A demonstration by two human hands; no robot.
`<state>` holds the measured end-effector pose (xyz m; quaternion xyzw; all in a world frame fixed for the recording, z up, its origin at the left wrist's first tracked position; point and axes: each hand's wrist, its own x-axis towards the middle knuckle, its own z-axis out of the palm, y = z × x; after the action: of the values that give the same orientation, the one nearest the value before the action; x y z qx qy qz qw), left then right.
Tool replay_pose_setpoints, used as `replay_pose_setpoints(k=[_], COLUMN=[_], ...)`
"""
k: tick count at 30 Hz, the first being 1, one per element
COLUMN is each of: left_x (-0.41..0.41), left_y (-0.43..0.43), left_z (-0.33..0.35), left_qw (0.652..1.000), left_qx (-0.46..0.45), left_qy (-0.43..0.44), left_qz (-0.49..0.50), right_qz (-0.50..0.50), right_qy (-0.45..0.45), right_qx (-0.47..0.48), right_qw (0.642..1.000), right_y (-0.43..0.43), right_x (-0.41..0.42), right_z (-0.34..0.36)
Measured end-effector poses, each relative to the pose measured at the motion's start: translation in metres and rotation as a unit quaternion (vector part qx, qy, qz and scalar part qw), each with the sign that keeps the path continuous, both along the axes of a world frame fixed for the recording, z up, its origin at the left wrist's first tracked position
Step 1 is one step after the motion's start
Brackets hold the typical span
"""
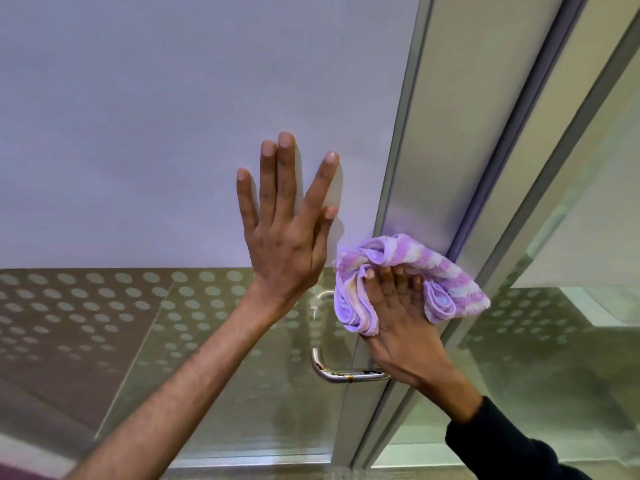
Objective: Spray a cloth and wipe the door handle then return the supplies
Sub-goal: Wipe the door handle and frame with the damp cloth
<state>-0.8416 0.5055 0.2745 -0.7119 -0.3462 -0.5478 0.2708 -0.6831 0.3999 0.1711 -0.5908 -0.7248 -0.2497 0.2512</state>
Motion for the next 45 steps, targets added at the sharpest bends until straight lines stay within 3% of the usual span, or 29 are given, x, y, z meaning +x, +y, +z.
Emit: replay_pose_setpoints(k=[5,12,19,28,36,45], left_x=[0.000,0.000,-0.001,0.000,0.000,0.000], left_y=[0.000,-0.002,-0.004,-0.004,-0.004,-0.004], left_z=[0.001,0.002,0.003,0.003,0.003,0.003], left_qw=[1.000,1.000,0.999,1.000,1.000,0.999], left_qx=[-0.001,-0.009,-0.016,-0.017,-0.025,-0.035], left_qy=[-0.004,-0.011,-0.011,-0.008,0.005,0.000], left_qz=[-0.005,-0.019,-0.026,-0.020,-0.016,-0.013], right_qz=[0.062,0.168,0.194,0.231,0.261,0.180], right_qy=[0.001,0.104,0.144,0.202,0.317,0.369], right_qx=[-0.088,-0.236,-0.279,-0.286,-0.240,-0.231], right_qw=[0.994,0.952,0.929,0.908,0.880,0.882], right_y=[-0.009,-0.020,-0.027,-0.032,-0.034,-0.031], right_x=[0.008,0.018,0.024,0.026,0.012,0.010], right_z=[-0.002,-0.008,-0.002,0.003,0.004,0.000])
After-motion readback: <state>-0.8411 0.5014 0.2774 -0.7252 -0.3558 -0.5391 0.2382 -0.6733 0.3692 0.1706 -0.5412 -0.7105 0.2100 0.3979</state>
